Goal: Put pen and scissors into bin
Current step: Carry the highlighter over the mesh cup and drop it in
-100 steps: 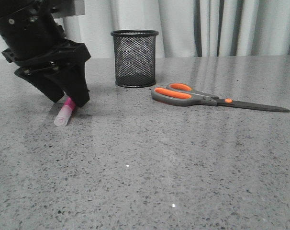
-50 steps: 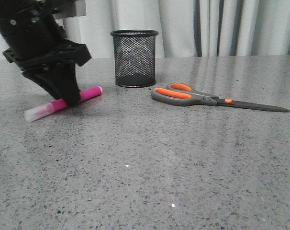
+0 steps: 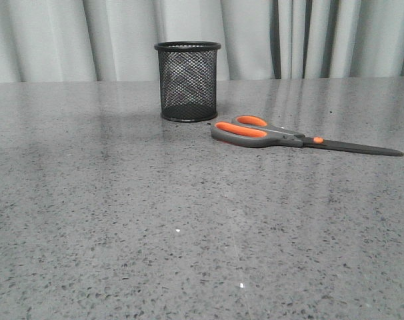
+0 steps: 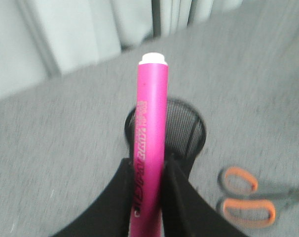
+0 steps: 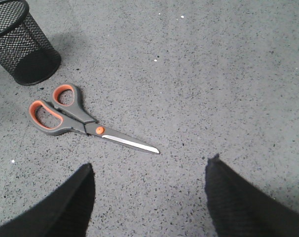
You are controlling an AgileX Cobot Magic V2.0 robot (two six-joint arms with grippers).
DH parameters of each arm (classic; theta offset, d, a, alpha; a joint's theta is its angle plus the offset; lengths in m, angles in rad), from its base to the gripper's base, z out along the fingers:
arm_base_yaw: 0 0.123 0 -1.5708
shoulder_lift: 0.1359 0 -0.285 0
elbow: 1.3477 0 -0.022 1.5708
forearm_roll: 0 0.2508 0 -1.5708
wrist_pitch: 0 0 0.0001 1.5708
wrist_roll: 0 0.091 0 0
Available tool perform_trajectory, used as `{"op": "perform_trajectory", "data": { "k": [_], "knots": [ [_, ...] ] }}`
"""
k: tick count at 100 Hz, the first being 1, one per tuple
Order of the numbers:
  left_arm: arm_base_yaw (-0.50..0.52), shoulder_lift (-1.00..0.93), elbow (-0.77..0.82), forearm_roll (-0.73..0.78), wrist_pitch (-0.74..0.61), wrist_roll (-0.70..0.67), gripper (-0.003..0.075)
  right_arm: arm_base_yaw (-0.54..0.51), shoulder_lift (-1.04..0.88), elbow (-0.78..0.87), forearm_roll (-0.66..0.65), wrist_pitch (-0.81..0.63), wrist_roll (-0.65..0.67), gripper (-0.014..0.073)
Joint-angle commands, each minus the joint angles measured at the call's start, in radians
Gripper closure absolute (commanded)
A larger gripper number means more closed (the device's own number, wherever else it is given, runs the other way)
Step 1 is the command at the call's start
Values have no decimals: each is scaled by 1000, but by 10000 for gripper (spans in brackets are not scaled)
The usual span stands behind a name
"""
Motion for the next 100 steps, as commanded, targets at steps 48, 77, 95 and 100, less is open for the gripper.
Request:
{"op": "perform_trajectory", "data": {
  "k": [48,77,95,100],
  "knots": [
    [-167,277,-107,-56,-644,83,739,-3,8,-35,3,-69,-11,161],
    [-167,360,-135,-56,-638,83,739,-3,8,-35,3,-69,-12,161],
    [-167,362,-135,-56,-609,83,738,-3,8,-35,3,-61,-12,161],
    [-167,362,-135,-56,-591,83,729,-3,8,-35,3,-61,-12,161]
  ]
}}
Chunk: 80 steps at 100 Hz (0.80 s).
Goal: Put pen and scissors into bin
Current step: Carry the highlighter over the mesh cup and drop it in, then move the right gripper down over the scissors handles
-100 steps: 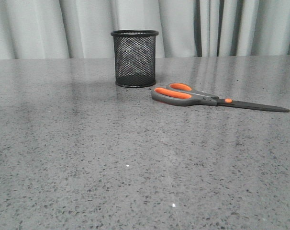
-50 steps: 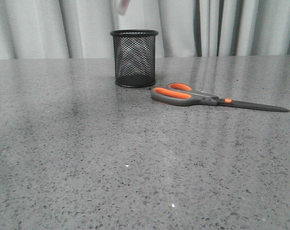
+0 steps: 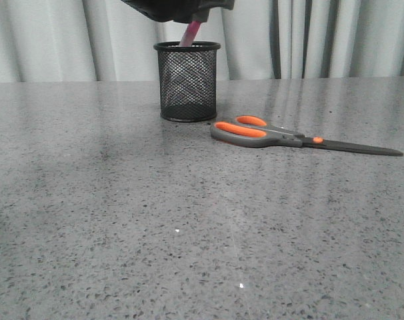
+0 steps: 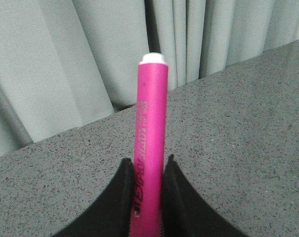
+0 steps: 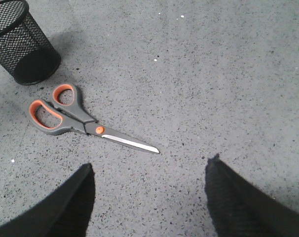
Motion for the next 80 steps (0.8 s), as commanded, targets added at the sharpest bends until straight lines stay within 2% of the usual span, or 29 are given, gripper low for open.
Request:
{"op": "perform_trajectory", "data": {
  "k": [1,6,13,24,33,51,64,75,80],
  "knots": [
    [-6,-52,-36,5,-39,0,726,-3,8,-35,3,-61,-12,161],
    [-4,-52,-36,5,-26,0,690,-3,8,-35,3,-61,-12,161],
    [0,-52,-36,1,-16,0,599,-3,8,-35,3,-61,-12,161],
    [2,-57,-36,-3,-13,0,388,-3,8,-35,3,-61,-12,161],
    [2,-77,-36,-5,-13,0,307,-3,8,-35,3,-61,-12,161],
    [11,-183,-36,-5,-11,0,332,-3,8,-35,3,-89,-12,161],
    [49,-287,-36,11,65,0,366,-3,8,-35,15,-89,-12,161],
    [115,-367,-36,27,205,0,461,-3,8,-35,17,-89,-12,161],
    [154,-398,-36,27,280,0,558,-3,8,-35,17,-89,-12,161]
  ]
}}
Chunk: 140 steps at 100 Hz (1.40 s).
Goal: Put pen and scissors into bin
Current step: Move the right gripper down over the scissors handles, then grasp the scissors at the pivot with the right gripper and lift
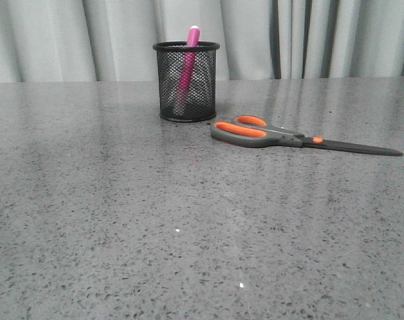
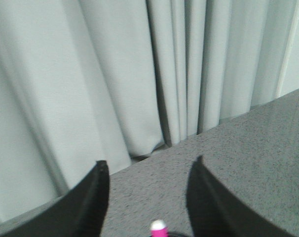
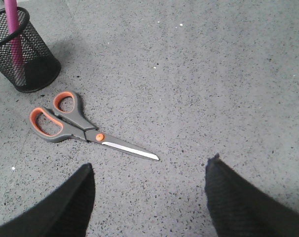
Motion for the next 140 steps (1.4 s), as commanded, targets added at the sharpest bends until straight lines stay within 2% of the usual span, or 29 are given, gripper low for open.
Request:
{"op": "perform_trajectory", "data": {
  "k": [1,7,9,30,51,74,91,113,140],
  "knots": [
    [65,-100,-36,5,88,0,573,-3,8,-35,15,-67,-12,161],
    [113,-132,-34,9,163,0,719,-3,8,-35,15,-67,-19,161],
    [130,-144,-31,15,183,0,741,-3,8,-35,15,-67,-29,161],
    [262,-309,123,21,180,0,740,48,93,-72,28,-14,-152,161],
    [324,-487,408,-17,91,0,739,171,276,-212,21,59,-287,161],
    [332,-667,643,-70,-11,0,739,301,525,-408,-136,189,-338,161],
    [332,-740,703,-70,-27,0,739,367,705,-550,-239,287,-338,161],
    [332,-752,705,-70,-27,0,739,385,890,-689,-277,347,-338,161],
    [332,-752,705,-72,-27,0,739,385,1010,-806,-280,411,-358,161]
  ]
}}
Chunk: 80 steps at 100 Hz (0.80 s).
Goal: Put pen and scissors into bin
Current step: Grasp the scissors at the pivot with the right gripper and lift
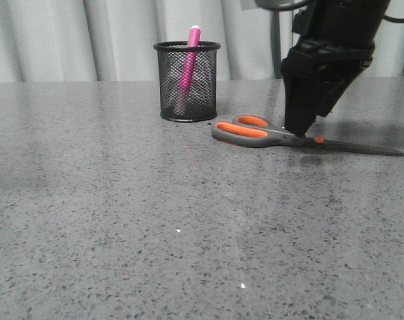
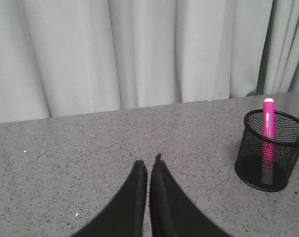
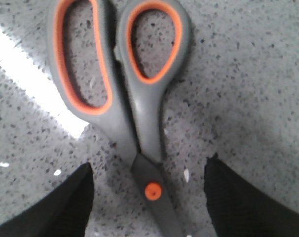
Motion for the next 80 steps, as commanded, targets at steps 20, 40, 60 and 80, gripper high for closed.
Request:
{"op": "perform_trajectory", "data": {
  "k": [20,40,60,80],
  "knots": [
    [3,-9,-28,-13,-70,-1,739,-1,9,-66,-1,2,-62,161],
    [3,-9,-28,-13,-70,-1,739,-1,44,-66,11,0,-68,161],
    [3,-9,-28,-13,-70,-1,739,-1,63,-66,26,-2,-68,284],
    [3,-9,-28,-13,-70,-1,739,-1,63,-72,38,0,-68,667]
  ]
}}
